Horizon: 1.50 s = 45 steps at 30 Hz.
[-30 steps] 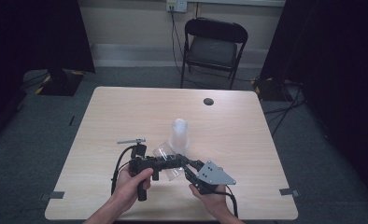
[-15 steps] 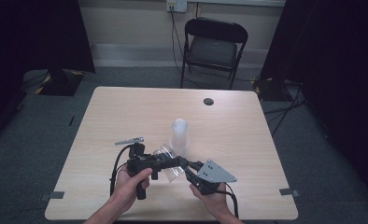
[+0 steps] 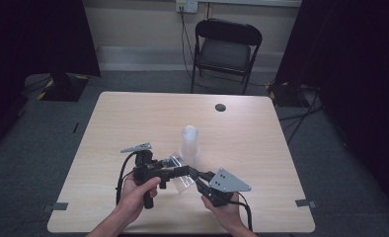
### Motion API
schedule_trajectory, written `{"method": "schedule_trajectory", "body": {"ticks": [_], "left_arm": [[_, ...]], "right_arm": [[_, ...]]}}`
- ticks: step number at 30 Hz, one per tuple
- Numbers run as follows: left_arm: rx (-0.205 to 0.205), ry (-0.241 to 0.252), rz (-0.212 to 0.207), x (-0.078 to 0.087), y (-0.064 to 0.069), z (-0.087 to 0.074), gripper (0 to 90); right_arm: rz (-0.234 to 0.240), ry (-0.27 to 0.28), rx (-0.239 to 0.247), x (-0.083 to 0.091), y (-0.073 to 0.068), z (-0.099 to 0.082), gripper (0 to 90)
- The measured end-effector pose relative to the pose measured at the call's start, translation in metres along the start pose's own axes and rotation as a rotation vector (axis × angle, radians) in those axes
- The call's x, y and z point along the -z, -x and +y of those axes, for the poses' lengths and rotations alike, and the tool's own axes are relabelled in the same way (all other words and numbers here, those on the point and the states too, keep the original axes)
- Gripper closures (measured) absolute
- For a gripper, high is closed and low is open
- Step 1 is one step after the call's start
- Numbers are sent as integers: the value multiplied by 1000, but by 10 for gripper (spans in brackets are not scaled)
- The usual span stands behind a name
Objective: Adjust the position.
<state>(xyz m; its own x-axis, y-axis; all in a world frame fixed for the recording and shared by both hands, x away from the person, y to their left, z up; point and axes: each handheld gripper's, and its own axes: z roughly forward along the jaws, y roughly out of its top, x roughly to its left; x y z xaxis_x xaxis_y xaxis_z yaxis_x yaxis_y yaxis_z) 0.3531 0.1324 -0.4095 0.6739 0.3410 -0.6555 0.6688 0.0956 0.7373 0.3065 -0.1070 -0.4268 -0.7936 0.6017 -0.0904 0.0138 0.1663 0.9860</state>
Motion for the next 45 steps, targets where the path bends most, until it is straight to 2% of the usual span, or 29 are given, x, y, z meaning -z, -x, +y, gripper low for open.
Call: {"method": "schedule_trajectory", "body": {"ticks": [4, 10, 14, 15, 17, 18, 20, 23, 27, 28, 31, 36, 38, 39, 42, 43, 44, 45], "left_arm": [[-23, 12, 1, 2, 1, 2, 149], [-32, 54, 31, 9, 0, 8, 151], [-69, 77, 58, 13, -1, 9, 151], [-73, 82, 80, 13, -1, 9, 151], [-84, 85, 123, 13, -1, 10, 152], [-94, 91, 115, 14, -1, 10, 152], [-107, 98, 101, 16, -1, 11, 151], [-152, 95, 125, 16, 0, 10, 151], [-169, 60, 129, 14, 0, 9, 153], [-175, 50, 128, 14, 0, 9, 156], [-217, 27, 116, 14, 2, 7, 156], [-275, -20, 133, 13, 3, 0, 155], [-312, -43, 147, 14, 3, -4, 155], [-342, -54, 156, 15, 3, -6, 155], [-395, -91, 182, 14, 4, -11, 155], [-436, -110, 195, 13, 5, -13, 158], [-436, -110, 195, 13, 5, -13, 158], [-454, -118, 201, 13, 6, -14, 158]], "right_arm": [[6, 1, 0, 0, -1, 0, 900], [17, -2, -5, 3, -3, 2, 900], [27, -19, -27, 4, 0, 1, 900], [34, -22, -36, 4, 2, 0, 900], [43, -59, -75, 6, 7, -1, 900], [43, -59, -75, 6, 7, -1, 900], [39, -95, -94, 7, 10, -2, 900], [45, -130, -113, 9, 14, -2, 900], [73, -171, -149, 10, 22, -4, 897], [75, -186, -171, 11, 25, -4, 898], [76, -216, -216, 14, 35, -7, 900], [85, -234, -249, 17, 42, -10, 899], [109, -244, -272, 19, 45, -10, 900], [111, -261, -273, 19, 46, -10, 900], [106, -289, -274, 21, 47, -10, 900], [111, -313, -280, 20, 48, -10, 900], [111, -313, -280, 20, 48, -10, 900], [109, -320, -280, 21, 49, -10, 900]]}}
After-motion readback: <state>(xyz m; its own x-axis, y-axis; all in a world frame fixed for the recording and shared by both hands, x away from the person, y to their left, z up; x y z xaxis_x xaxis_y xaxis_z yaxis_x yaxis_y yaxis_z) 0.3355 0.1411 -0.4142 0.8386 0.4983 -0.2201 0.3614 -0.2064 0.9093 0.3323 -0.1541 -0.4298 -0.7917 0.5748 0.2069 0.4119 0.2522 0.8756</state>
